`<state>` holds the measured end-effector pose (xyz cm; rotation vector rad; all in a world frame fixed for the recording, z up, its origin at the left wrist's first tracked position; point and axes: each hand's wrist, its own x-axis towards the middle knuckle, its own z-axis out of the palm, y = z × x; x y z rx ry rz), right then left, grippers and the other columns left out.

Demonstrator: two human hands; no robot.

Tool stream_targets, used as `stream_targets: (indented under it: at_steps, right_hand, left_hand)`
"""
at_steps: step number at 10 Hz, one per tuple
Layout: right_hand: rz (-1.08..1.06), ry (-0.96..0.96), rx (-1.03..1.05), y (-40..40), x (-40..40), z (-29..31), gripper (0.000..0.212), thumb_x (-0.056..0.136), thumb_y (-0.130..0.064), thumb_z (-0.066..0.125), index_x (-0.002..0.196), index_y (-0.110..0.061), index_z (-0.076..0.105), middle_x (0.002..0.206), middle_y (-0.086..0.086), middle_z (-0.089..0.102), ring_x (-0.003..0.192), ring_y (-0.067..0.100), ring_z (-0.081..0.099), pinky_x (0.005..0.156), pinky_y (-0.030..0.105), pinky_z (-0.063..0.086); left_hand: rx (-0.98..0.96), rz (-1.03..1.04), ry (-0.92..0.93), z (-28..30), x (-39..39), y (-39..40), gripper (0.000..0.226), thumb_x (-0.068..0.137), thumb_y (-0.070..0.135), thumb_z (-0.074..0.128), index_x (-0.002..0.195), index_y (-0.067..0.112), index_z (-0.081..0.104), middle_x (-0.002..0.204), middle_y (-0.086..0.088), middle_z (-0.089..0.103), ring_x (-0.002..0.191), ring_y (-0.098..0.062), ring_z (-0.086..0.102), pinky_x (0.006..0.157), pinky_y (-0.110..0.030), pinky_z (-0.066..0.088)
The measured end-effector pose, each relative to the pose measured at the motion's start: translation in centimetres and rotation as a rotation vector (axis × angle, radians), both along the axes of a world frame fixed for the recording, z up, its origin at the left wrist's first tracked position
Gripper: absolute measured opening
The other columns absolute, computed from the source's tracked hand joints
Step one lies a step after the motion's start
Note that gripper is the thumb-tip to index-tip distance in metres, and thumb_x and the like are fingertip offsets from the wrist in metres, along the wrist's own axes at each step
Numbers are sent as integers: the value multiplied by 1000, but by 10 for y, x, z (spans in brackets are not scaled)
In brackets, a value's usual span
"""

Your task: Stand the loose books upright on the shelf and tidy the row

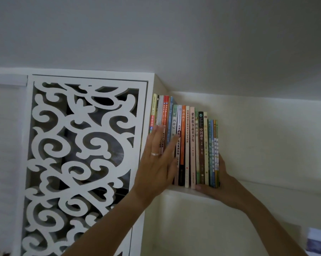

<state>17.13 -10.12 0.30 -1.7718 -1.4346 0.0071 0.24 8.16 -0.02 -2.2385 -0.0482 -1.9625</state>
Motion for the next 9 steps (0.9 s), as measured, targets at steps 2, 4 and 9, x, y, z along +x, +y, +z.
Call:
stream_targets:
  at_steps: [2,4,9]
  right_hand:
    - [-17,37,33,9,5,-5,129,68,-52,88,146,-61,-15,137,-35,46,119,-15,53,95,13,49]
    - [-22,41,65,15,6,0,138,61,-40,93,152,-48,-9,125,-46,37,103,-32,48,75,-3,43]
    - [-103,-50,115,-4,-25,5,135,61,-43,93,156,-43,-4,142,-25,42,132,10,50,111,41,45]
  left_hand:
    - [46,177,47,-1,21,7,83,93,49,70,156,6,37,168,-25,13,158,-40,8,127,-59,16]
    - [41,221,58,0,24,8,88,93,59,63,158,7,33,169,-23,12,159,-38,8,127,-59,15]
    - [42,288,110,1,21,3,93,95,70,52,159,7,32,168,-26,13,158,-40,8,125,-60,17]
